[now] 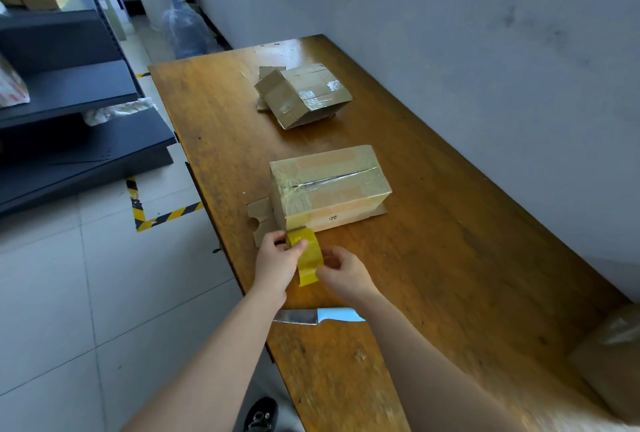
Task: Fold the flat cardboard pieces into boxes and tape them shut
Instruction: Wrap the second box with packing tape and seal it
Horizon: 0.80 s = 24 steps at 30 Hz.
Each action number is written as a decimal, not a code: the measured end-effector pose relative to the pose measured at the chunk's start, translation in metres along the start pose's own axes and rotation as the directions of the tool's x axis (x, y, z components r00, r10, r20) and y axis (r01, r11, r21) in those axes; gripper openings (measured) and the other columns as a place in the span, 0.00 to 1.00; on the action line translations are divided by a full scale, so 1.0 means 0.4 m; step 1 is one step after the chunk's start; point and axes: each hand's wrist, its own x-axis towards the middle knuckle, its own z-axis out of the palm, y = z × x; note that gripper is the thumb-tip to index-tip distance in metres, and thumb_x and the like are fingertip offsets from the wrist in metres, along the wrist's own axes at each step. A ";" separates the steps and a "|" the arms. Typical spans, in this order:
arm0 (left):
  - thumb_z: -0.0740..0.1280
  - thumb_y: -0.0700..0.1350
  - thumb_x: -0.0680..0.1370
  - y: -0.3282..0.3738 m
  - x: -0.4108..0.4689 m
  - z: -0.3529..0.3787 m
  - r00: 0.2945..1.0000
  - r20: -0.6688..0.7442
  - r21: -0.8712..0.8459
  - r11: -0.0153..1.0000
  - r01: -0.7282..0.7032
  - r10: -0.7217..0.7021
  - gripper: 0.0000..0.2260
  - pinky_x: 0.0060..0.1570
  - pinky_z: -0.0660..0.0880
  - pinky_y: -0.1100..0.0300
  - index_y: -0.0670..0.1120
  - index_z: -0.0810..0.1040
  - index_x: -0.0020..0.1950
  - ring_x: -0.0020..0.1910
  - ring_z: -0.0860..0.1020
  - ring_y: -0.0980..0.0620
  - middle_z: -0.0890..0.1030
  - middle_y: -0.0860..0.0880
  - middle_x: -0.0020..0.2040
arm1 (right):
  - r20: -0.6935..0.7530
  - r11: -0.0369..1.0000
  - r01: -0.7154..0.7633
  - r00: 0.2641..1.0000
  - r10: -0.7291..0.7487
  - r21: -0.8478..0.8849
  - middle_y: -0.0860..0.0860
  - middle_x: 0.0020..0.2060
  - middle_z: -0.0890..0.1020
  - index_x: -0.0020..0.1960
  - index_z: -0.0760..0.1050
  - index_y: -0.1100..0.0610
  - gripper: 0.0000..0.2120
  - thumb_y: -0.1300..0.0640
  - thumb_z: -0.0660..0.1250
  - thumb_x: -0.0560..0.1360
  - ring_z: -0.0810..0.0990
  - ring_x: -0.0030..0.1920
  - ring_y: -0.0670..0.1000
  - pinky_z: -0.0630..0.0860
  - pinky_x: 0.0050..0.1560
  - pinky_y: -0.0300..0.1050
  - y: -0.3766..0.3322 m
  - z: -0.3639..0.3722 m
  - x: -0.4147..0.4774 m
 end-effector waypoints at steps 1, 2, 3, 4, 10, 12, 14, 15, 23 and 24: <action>0.70 0.43 0.76 0.003 0.000 0.003 1.000 -0.007 0.014 1.000 -0.005 0.005 0.17 0.54 0.78 0.46 0.49 0.72 0.63 0.52 0.79 0.46 0.79 0.46 0.55 | 0.017 0.984 0.007 1.000 -0.004 -0.177 0.47 0.50 0.79 0.62 0.73 0.50 0.17 0.54 0.67 0.73 0.78 0.49 0.47 0.77 0.44 0.40 0.013 0.002 -0.010; 0.70 0.41 0.76 0.005 0.000 0.004 1.000 -0.013 0.017 1.000 -0.003 0.004 0.17 0.54 0.78 0.45 0.48 0.72 0.63 0.53 0.79 0.45 0.79 0.46 0.55 | 0.043 0.936 0.016 0.999 -0.001 -0.351 0.48 0.51 0.79 0.63 0.70 0.49 0.20 0.53 0.68 0.72 0.78 0.50 0.49 0.78 0.45 0.42 0.027 0.006 -0.020; 0.70 0.40 0.77 0.005 0.001 0.004 1.000 -0.018 0.012 1.000 0.000 0.000 0.17 0.55 0.77 0.43 0.48 0.72 0.64 0.54 0.79 0.44 0.79 0.45 0.56 | 0.055 0.876 0.023 0.998 0.005 -0.483 0.49 0.53 0.78 0.65 0.67 0.48 0.24 0.53 0.70 0.71 0.77 0.54 0.51 0.78 0.49 0.45 0.041 0.012 -0.028; 0.69 0.39 0.77 0.005 0.002 0.004 1.000 -0.022 0.003 1.000 0.003 -0.003 0.17 0.56 0.77 0.42 0.48 0.72 0.65 0.55 0.79 0.43 0.79 0.44 0.56 | 0.048 0.827 0.017 0.999 0.012 -0.562 0.50 0.56 0.77 0.67 0.64 0.48 0.29 0.51 0.73 0.70 0.75 0.59 0.54 0.77 0.54 0.48 0.053 0.018 -0.034; 0.65 0.38 0.79 0.012 0.006 0.003 1.000 -0.029 -0.014 1.000 0.002 -0.002 0.18 0.56 0.77 0.41 0.47 0.72 0.69 0.56 0.78 0.43 0.79 0.44 0.57 | 0.081 0.633 0.091 0.996 -0.046 -0.769 0.50 0.58 0.76 0.63 0.71 0.48 0.20 0.48 0.72 0.73 0.72 0.60 0.53 0.70 0.58 0.47 0.102 0.029 -0.064; 0.64 0.39 0.80 0.016 0.009 0.004 0.999 -0.038 0.006 1.000 0.006 -0.006 0.16 0.57 0.77 0.41 0.47 0.72 0.68 0.56 0.77 0.43 0.78 0.45 0.57 | 0.070 0.627 0.113 0.993 -0.093 -0.771 0.50 0.54 0.77 0.59 0.73 0.50 0.12 0.54 0.69 0.76 0.73 0.58 0.53 0.71 0.53 0.46 0.111 0.019 -0.068; 0.63 0.40 0.80 0.019 0.010 0.002 0.999 -0.040 0.038 0.999 0.005 -0.003 0.16 0.58 0.76 0.41 0.47 0.72 0.68 0.58 0.76 0.43 0.76 0.44 0.61 | 0.029 0.625 0.081 0.995 -0.094 -0.776 0.52 0.53 0.78 0.59 0.72 0.52 0.12 0.62 0.65 0.77 0.76 0.55 0.55 0.73 0.49 0.46 0.113 0.005 -0.068; 0.63 0.40 0.81 0.020 0.011 0.001 0.999 -0.038 0.050 0.999 0.002 -0.001 0.16 0.59 0.75 0.42 0.47 0.72 0.68 0.59 0.75 0.43 0.76 0.44 0.62 | 0.001 0.613 0.050 0.997 -0.079 -0.789 0.52 0.52 0.79 0.60 0.71 0.53 0.13 0.63 0.63 0.77 0.77 0.54 0.55 0.74 0.49 0.47 0.112 -0.005 -0.068; 0.63 0.38 0.80 0.037 0.019 -0.002 0.999 -0.035 -0.039 0.999 0.013 -0.015 0.16 0.53 0.78 0.46 0.48 0.72 0.68 0.52 0.77 0.46 0.76 0.46 0.55 | -0.502 0.763 -0.200 0.845 -0.183 -0.615 0.48 0.40 0.78 0.46 0.72 0.53 0.07 0.51 0.59 0.74 0.76 0.43 0.52 0.69 0.45 0.47 0.126 -0.068 -0.080; 0.63 0.38 0.80 0.038 0.019 -0.003 0.999 -0.036 -0.049 0.999 0.015 -0.017 0.16 0.52 0.78 0.47 0.48 0.73 0.68 0.52 0.77 0.47 0.76 0.46 0.55 | -0.524 0.775 -0.157 0.814 -0.249 -0.612 0.47 0.37 0.77 0.44 0.71 0.52 0.08 0.48 0.60 0.73 0.74 0.40 0.51 0.68 0.42 0.47 0.116 -0.066 -0.080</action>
